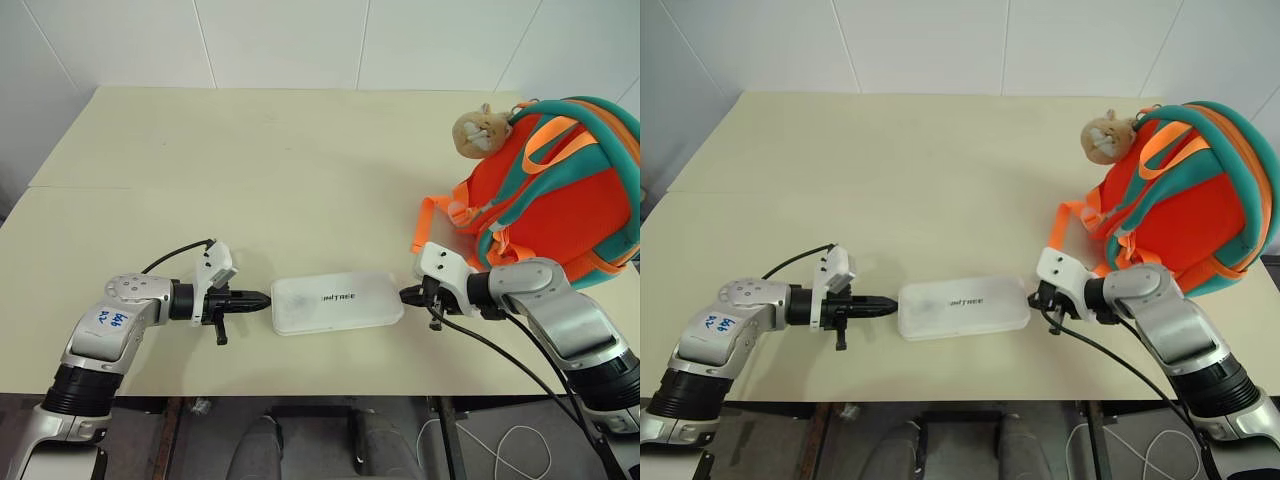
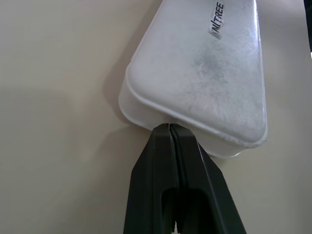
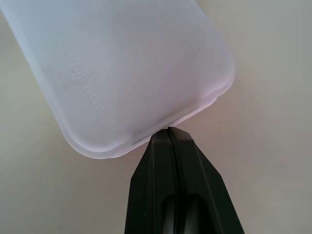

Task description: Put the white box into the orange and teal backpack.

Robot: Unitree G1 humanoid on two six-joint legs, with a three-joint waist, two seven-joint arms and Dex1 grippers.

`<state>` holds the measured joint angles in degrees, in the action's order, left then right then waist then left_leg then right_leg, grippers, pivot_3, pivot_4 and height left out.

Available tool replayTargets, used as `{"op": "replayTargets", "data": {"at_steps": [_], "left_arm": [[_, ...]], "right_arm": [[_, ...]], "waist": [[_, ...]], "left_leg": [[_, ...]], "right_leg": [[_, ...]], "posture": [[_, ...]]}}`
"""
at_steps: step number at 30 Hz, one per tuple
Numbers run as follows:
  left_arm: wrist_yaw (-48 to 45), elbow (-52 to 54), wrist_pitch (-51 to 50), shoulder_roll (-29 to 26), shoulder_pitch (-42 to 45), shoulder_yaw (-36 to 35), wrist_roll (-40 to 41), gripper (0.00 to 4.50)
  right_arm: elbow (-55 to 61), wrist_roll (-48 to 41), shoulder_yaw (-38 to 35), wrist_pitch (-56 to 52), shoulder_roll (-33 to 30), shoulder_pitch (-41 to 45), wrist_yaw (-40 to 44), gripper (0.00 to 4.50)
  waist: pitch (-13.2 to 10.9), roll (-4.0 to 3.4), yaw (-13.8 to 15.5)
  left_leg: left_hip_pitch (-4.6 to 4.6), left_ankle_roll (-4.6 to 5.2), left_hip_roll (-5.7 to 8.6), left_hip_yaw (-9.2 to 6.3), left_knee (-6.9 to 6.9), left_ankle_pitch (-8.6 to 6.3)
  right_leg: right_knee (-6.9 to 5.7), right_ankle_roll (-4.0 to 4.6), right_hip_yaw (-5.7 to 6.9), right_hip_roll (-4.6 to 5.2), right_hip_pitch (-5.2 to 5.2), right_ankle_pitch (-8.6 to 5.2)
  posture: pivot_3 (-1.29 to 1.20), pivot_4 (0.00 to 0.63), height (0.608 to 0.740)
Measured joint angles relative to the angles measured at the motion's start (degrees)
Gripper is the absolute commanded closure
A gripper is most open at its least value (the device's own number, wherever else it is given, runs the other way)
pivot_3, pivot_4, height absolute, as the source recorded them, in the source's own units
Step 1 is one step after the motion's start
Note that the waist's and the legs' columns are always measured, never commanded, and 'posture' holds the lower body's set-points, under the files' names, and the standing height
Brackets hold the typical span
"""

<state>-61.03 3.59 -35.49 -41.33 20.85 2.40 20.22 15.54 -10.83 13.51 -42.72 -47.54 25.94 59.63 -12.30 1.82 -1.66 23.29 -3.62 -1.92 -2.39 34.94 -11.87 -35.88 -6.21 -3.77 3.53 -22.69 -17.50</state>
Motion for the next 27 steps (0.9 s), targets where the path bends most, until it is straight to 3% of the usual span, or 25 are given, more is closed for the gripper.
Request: {"op": "replayTargets", "data": {"at_steps": [16,21,24,27], "left_arm": [[1.15,-1.33,-0.85,0.71,0.46,-0.58,0.22,4.47],[1.88,0.87,-4.85,-1.17,0.47,-2.43,2.16,3.3],[2.17,0.89,-7.31,-2.64,0.47,-2.57,2.53,2.39],[2.4,0.89,-11.21,-3.0,0.7,-3.23,4.47,1.43]], "right_arm": [[2.16,-1.32,-0.62,-0.89,-1.36,-0.66,0.79,4.5],[1.76,-1.37,-2.09,0.66,-3.75,-0.6,0.95,4.33],[1.01,-1.36,-2.93,1.63,-5.05,-0.6,1.02,3.65],[0.19,-1.36,-3.2,1.95,-5.2,-0.59,0.95,2.61]], "waist": [[0.0,0.0,0.03],[-0.01,0.0,-0.02],[-0.01,0.01,-0.04],[-0.01,0.02,-0.03]], "left_leg": [[0.01,0.0,0.0,0.0,0.0,0.0],[0.0,-0.01,0.0,0.0,-0.02,-0.01],[0.0,-0.01,0.0,0.0,-0.02,-0.01],[0.01,0.0,0.0,0.0,-0.02,-0.02]], "right_leg": [[0.04,0.03,0.0,0.02,0.0,-0.02],[0.05,0.03,0.0,0.01,-0.01,-0.03],[0.08,0.04,0.0,0.01,-0.01,-0.03],[0.1,0.04,0.0,0.02,0.0,-0.03]], "posture": [[0.0,0.15,0.74],[0.0,0.15,0.74],[0.0,0.15,0.74],[0.0,0.15,0.74]]}}
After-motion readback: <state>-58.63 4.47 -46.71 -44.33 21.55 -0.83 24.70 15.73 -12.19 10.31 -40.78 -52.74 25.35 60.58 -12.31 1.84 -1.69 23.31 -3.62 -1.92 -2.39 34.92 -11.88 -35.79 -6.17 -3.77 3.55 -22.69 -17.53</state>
